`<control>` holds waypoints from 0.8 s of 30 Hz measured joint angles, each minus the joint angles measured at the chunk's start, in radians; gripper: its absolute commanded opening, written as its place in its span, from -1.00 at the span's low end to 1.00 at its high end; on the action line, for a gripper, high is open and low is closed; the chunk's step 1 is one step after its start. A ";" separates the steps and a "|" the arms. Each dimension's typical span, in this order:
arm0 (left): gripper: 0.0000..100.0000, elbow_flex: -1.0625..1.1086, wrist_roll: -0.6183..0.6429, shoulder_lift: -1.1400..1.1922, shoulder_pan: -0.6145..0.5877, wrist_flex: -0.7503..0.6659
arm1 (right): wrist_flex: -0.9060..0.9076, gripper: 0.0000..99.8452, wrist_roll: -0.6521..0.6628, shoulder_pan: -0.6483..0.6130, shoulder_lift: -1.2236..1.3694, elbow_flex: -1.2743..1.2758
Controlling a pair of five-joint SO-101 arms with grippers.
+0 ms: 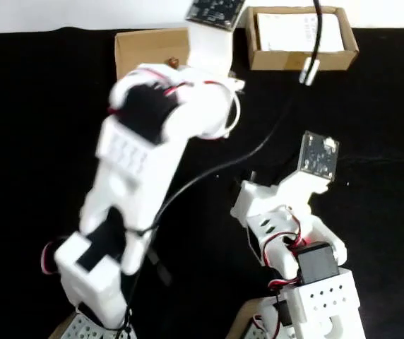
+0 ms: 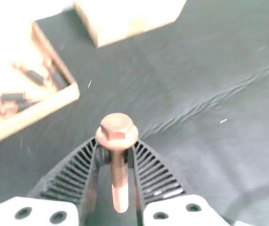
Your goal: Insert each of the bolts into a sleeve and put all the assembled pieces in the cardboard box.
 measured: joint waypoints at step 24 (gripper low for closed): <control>-0.98 1.135 -0.002 -1.016 -0.068 -0.410 | -0.916 -0.99 0.503 -0.029 0.000 0.345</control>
